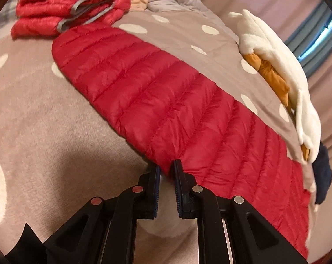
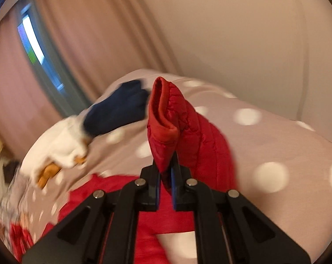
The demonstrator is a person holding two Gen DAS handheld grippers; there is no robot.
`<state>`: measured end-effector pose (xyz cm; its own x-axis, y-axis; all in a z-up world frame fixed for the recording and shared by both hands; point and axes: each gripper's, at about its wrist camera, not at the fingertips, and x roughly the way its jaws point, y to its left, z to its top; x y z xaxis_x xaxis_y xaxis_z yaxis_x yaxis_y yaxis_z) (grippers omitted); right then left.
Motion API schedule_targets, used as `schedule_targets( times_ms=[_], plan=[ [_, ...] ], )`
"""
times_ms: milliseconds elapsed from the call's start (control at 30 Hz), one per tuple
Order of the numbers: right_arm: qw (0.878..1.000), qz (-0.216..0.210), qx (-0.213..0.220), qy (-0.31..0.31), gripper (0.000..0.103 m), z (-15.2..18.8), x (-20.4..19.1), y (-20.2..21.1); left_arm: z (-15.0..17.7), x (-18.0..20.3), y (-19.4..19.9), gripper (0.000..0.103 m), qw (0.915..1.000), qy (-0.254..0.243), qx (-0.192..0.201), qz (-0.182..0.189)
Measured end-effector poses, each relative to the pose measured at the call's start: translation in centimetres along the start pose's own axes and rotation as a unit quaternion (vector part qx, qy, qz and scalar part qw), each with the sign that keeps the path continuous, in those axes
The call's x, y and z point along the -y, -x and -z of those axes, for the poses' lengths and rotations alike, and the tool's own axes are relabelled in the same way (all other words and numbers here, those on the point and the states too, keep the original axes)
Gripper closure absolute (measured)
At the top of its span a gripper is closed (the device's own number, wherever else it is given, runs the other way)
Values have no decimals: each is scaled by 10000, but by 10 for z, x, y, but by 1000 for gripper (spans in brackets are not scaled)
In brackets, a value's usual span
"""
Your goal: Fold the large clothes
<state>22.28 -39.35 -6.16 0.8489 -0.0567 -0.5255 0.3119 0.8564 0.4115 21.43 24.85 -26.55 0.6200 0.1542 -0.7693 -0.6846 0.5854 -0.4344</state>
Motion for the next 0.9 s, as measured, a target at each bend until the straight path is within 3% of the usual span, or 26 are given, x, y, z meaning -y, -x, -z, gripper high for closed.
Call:
schedule_targets(
  times_ms=[167, 300, 433, 667, 800, 900],
  plan=[
    [9942, -801, -524, 485, 96, 44, -103, -33, -2, -11, -1, 88, 9993, 302, -76, 211],
    [9805, -1353, -984, 1027, 96, 98, -189, -58, -7, -29, -2, 88, 9947, 781, -248, 622],
    [9645, -1737, -1418, 1393, 96, 151, -255, -78, -7, -33, -2, 88, 9922, 953, -302, 742],
    [9427, -2056, -2006, 1698, 96, 217, -310, -92, -6, -24, -1, 88, 9954, 757, -188, 556],
    [9267, -2096, -2340, 2060, 91, 245, -320, -97, -6, -20, -2, 88, 9966, 637, -146, 497],
    [9242, -2027, -2592, 1940, 84, 249, -310, -105, -7, -21, -2, 88, 9952, 727, -176, 627]
  ],
)
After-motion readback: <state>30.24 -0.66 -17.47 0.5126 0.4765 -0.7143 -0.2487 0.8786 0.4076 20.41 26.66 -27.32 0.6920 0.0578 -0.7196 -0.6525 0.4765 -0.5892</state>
